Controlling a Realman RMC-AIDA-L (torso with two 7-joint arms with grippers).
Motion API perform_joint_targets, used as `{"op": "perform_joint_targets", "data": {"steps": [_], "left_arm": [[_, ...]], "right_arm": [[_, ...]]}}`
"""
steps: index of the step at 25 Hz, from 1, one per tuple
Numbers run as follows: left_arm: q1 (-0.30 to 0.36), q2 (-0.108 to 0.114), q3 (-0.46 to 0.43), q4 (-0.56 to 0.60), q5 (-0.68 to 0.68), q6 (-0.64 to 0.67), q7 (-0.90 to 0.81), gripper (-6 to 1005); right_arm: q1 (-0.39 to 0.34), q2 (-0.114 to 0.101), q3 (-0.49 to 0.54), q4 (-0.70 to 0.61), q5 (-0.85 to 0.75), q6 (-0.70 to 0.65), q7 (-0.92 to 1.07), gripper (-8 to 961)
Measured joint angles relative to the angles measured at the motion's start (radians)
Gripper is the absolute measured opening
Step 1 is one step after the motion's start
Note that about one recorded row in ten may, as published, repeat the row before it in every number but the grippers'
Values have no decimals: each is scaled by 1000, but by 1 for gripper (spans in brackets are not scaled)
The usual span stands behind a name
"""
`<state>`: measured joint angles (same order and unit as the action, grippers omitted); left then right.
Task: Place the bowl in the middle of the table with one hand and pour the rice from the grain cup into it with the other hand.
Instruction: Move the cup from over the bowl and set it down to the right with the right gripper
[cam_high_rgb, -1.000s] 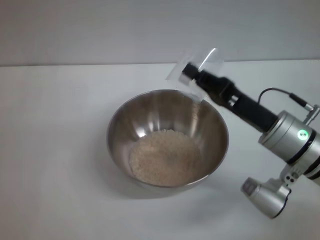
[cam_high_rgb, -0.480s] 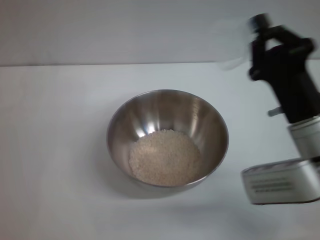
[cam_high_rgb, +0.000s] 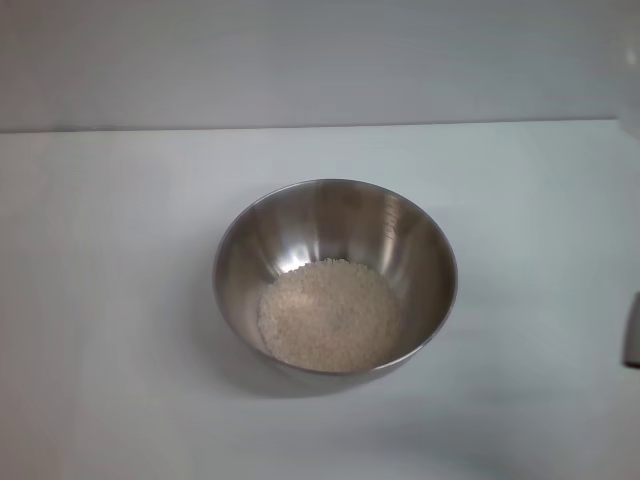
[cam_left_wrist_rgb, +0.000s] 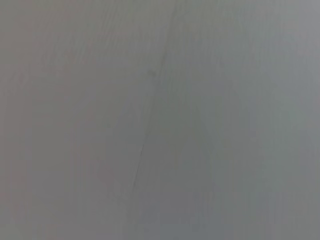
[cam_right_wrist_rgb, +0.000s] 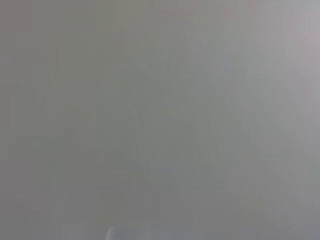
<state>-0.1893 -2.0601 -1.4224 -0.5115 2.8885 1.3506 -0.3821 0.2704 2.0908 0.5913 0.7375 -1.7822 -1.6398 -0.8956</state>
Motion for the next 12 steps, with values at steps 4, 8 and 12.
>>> {"op": "perform_joint_targets", "data": {"steps": [4,8,12], "left_arm": [[0,0,0,2,0,8,0,434],[-3,1,0,3,0,12,0,434],[-6,1,0,5,0,13,1,434]], "right_arm": [[-1,-2,-33,3,86,12,88,13],[0,-6,-51,-10,133,97,204,13],[16,-5,-52,-55,135,195,310,14]]}}
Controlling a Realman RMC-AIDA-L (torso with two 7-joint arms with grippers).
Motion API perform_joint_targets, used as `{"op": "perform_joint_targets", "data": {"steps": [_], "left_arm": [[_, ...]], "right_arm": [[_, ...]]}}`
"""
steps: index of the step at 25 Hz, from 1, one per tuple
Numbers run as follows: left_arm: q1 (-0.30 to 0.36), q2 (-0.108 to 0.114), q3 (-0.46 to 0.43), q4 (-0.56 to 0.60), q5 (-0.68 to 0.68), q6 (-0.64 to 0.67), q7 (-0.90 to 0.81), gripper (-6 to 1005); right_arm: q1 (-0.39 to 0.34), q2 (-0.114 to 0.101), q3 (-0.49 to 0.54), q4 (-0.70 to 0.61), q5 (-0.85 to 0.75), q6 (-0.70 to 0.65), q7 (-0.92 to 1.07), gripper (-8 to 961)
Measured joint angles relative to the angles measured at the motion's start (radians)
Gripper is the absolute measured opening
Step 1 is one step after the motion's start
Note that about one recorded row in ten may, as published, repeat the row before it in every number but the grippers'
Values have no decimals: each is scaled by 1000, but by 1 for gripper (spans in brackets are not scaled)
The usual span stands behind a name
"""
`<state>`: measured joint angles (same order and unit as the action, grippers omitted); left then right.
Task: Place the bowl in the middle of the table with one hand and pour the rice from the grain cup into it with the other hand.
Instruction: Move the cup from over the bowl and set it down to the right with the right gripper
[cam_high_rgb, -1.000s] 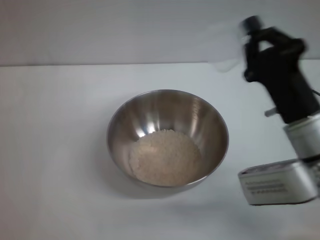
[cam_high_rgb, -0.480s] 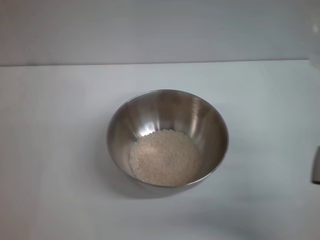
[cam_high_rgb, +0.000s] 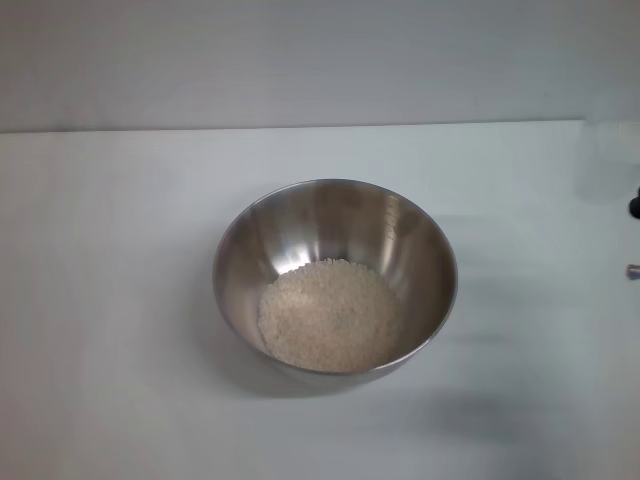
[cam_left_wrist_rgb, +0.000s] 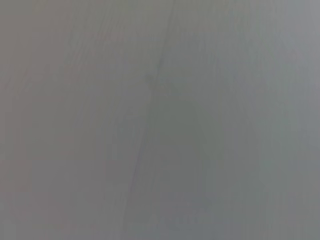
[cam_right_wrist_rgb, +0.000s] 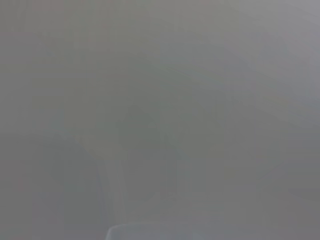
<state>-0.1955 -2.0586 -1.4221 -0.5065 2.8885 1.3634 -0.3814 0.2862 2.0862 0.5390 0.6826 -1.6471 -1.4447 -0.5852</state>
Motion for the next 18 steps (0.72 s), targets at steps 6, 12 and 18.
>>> {"op": "perform_joint_targets", "data": {"steps": [6,12,18], "left_arm": [[1,0,0,0,0,1,2,434],[2,0,-3,0,0,2,3,434],[0,0,-2,0,0,5,14,434]], "right_arm": [[25,0,2,-48,1,116,95,14],[48,1,13,-71,2,221,100,14],[72,1,8,-103,2,267,114,14]]}}
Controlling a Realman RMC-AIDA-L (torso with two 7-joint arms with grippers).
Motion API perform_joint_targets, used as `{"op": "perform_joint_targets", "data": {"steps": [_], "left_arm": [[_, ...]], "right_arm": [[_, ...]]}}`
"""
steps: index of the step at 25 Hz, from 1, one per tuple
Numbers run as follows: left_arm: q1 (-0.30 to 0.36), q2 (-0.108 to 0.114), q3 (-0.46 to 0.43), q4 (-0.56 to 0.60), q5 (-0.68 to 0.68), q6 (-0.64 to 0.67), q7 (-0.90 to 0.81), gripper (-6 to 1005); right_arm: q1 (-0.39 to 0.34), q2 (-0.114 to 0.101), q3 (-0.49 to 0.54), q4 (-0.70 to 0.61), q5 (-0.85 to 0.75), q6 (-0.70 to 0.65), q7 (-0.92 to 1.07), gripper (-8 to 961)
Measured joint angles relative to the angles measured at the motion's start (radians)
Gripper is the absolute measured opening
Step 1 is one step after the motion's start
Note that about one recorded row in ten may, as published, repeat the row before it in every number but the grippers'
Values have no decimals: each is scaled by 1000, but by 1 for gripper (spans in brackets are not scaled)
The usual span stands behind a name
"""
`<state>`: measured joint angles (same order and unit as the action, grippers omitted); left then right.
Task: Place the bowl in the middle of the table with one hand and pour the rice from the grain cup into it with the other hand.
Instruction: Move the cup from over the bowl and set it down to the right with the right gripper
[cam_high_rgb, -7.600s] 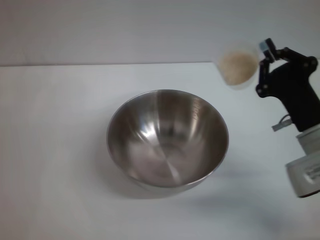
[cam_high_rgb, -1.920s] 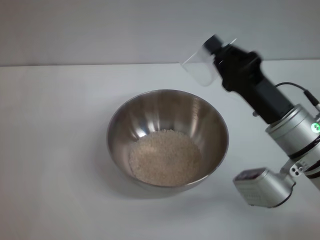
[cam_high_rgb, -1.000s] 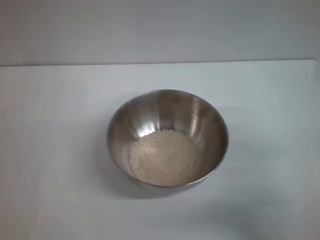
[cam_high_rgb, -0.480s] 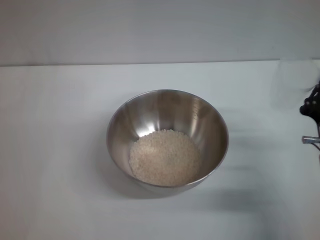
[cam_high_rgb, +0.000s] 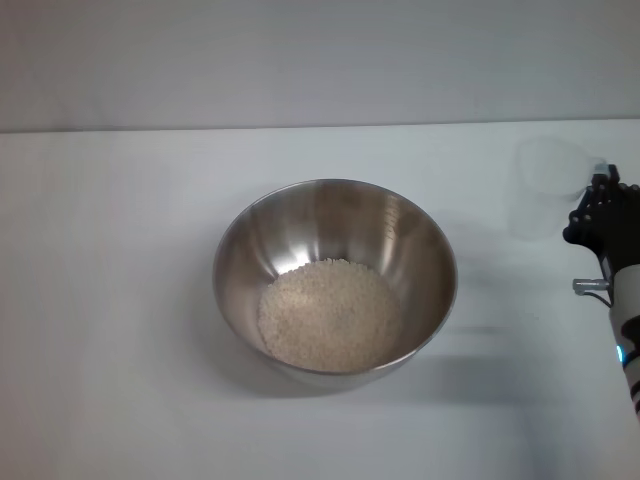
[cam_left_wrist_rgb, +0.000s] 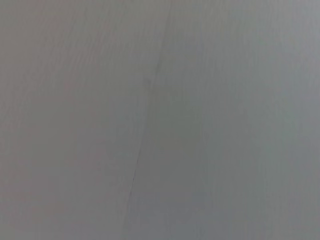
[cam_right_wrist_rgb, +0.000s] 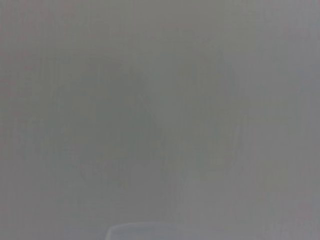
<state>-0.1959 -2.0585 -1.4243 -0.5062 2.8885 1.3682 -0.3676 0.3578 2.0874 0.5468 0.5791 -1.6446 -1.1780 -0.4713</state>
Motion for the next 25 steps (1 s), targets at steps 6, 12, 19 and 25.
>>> {"op": "perform_joint_targets", "data": {"steps": [6,12,19,25], "left_arm": [[-4,0,-1,0,0,3,1,434],[-5,0,-1,0,0,5,1,434],[-5,0,0,0,0,6,1,435],[-5,0,1,1,0,6,1,435]], "right_arm": [[25,-2,5,-33,0,65,32,13],[56,0,6,-77,0,133,86,14],[75,0,9,-104,2,196,126,13],[81,0,9,-125,2,225,146,14]]}}
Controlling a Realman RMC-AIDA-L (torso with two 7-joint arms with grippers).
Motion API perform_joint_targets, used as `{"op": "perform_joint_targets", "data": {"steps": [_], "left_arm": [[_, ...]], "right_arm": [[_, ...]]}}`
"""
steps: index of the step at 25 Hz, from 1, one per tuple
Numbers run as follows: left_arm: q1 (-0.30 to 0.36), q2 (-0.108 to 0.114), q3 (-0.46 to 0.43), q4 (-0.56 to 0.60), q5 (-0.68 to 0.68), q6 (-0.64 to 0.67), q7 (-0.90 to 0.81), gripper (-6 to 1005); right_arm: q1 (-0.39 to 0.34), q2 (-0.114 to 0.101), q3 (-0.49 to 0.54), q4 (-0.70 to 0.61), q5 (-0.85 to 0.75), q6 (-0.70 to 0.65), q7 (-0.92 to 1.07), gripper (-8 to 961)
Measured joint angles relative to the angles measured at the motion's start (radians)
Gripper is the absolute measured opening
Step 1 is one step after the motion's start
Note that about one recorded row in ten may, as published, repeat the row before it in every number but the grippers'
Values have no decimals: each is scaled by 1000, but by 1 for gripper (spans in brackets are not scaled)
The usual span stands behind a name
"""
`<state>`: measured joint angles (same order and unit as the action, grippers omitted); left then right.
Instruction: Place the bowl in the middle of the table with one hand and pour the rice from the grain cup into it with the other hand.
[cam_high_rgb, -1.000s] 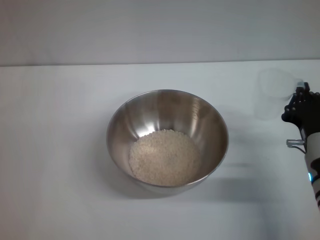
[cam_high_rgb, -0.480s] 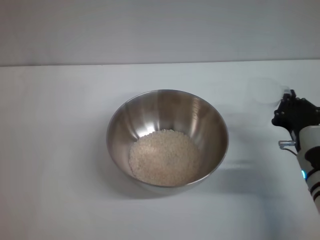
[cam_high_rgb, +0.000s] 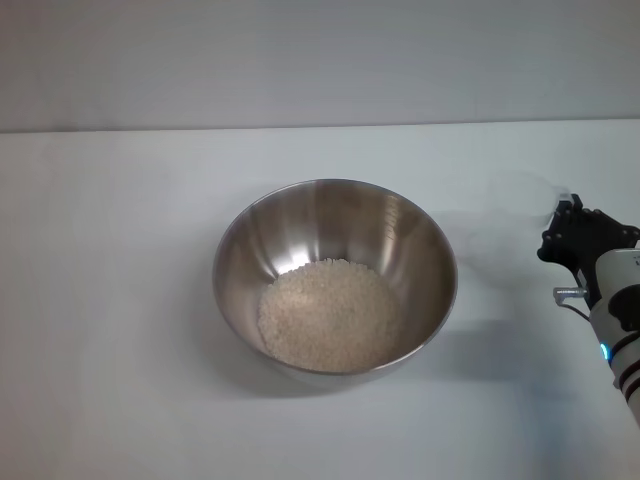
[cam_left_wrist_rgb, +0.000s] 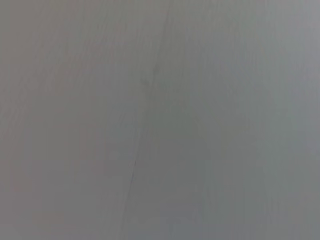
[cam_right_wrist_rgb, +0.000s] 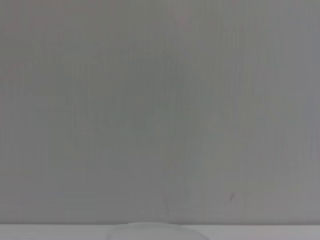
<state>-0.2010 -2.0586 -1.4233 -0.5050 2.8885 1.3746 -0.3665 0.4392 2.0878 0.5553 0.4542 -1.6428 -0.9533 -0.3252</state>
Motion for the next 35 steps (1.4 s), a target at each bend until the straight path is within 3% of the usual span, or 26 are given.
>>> {"op": "perform_joint_targets", "data": {"steps": [10,20,35], "left_arm": [[1,0,1,0,0,12,0,435],[5,0,1,0,0,17,0,435],[11,1,-6,0,0,27,0,435]], "right_arm": [[8,0,-10,-11,-2,20,10,14],[10,-1,-15,-11,-12,29,12,108],[-8,-3,-42,-13,-28,19,32,158]]}}
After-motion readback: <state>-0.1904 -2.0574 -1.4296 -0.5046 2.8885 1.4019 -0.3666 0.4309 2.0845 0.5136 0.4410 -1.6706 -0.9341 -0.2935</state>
